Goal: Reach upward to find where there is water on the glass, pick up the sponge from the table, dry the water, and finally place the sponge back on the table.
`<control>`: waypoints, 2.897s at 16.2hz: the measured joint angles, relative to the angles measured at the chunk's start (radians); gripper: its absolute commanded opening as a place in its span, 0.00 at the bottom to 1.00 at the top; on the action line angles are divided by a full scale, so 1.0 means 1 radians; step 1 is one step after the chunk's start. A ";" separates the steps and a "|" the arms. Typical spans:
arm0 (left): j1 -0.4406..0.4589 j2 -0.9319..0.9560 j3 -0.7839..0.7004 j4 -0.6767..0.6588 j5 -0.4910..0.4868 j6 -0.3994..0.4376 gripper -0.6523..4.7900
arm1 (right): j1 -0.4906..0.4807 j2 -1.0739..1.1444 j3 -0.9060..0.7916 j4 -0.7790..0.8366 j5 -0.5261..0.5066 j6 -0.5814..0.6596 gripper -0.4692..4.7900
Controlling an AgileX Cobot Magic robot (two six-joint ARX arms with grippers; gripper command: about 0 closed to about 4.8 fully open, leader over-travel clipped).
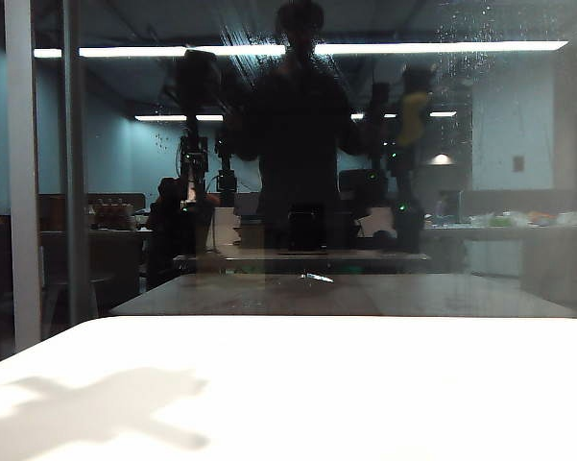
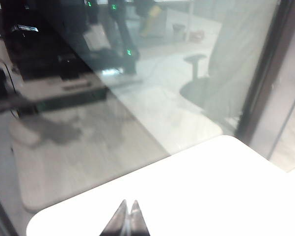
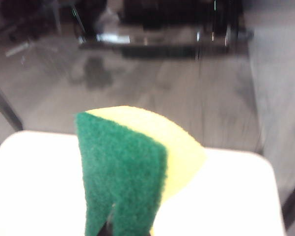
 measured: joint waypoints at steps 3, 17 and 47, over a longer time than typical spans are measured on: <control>0.000 -0.023 -0.086 0.020 0.026 0.000 0.11 | 0.000 0.006 -0.130 0.048 -0.035 0.037 0.07; 0.000 -0.027 -0.135 0.036 0.050 -0.003 0.11 | 0.181 0.320 -0.484 0.531 -0.044 0.133 0.07; 0.000 -0.027 -0.135 0.036 0.054 -0.033 0.11 | 0.347 0.723 -0.477 0.865 0.080 0.336 0.06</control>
